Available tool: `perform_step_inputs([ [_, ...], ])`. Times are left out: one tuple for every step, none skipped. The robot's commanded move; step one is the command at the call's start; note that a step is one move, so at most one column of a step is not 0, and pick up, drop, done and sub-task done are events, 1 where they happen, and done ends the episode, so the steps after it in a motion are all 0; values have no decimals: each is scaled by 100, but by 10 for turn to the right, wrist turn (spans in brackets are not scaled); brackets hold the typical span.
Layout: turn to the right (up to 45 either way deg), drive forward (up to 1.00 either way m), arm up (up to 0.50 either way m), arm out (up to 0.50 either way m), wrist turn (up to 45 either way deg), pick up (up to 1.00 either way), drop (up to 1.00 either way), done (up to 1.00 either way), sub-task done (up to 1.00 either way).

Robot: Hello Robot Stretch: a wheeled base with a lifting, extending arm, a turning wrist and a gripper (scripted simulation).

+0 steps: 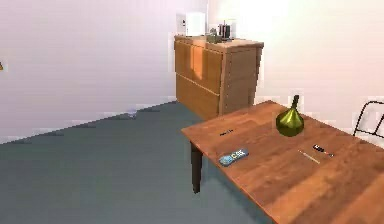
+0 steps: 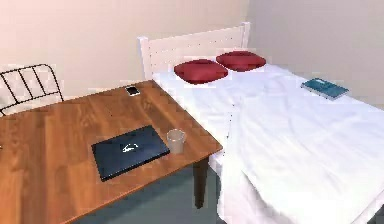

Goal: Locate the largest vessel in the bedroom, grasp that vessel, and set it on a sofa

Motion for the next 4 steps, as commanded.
perform_step_inputs([
  [-360,0,0,0,0,0,0,0,0],
  [0,100,0,0,0,0,0,0,0],
  [-90,0,0,0,0,0,0,0,0],
  [0,35,0,0,0,0,0,0,0],
])
